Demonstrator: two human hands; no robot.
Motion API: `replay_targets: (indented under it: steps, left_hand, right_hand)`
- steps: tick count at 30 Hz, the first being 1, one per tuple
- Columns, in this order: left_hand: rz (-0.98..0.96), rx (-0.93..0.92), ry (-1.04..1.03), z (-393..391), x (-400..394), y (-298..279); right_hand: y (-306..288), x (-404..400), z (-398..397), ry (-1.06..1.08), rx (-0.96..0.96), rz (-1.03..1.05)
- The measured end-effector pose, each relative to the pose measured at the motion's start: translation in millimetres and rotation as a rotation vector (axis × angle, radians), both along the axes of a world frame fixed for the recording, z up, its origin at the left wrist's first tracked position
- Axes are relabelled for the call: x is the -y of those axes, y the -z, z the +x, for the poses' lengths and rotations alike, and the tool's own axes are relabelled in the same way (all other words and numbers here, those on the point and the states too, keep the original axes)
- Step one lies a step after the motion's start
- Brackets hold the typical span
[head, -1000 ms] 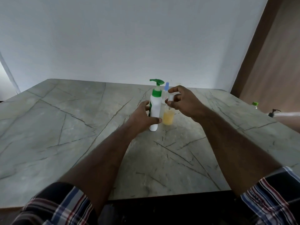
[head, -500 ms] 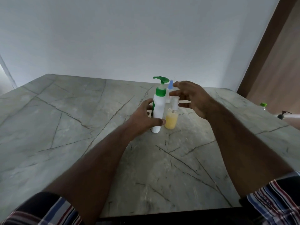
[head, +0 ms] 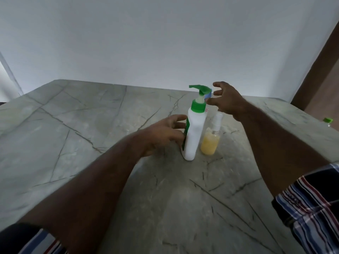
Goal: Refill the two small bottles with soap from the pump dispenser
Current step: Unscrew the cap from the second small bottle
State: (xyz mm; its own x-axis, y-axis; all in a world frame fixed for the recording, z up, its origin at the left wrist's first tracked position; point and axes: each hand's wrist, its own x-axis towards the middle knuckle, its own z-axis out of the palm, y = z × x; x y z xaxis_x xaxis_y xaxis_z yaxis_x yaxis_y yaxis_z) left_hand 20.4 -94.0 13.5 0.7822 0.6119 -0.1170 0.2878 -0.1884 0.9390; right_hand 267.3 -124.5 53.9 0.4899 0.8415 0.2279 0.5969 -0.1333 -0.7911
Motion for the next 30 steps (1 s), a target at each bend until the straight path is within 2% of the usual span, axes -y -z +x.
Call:
replay_targets:
  steps: [4,11,16,18,23,30]
  left_hand:
    - [0.050,0.053,-0.145,15,-14,5]
    - [0.150,0.139,-0.261,18,-16,13]
    - [0.161,0.262,-0.414,3,-6,10]
    - [0.173,0.333,-0.480,-6,-5,5]
    - [0.169,0.504,-0.587,-31,3,-16]
    - [0.229,0.568,-0.537,-64,30,-35]
  right_hand:
    - [-2,-20,2,-0.073,0.046,-0.075]
    - [-7,-42,5,-0.055,0.129,0.011]
    - [-57,-40,-13,-0.128,0.066,0.095]
    - [-85,-34,-25,-0.166,0.042,0.155]
    - [-132,-9,-75,-0.292,0.141,0.182]
    - [-150,34,-164,-0.421,0.264,0.108]
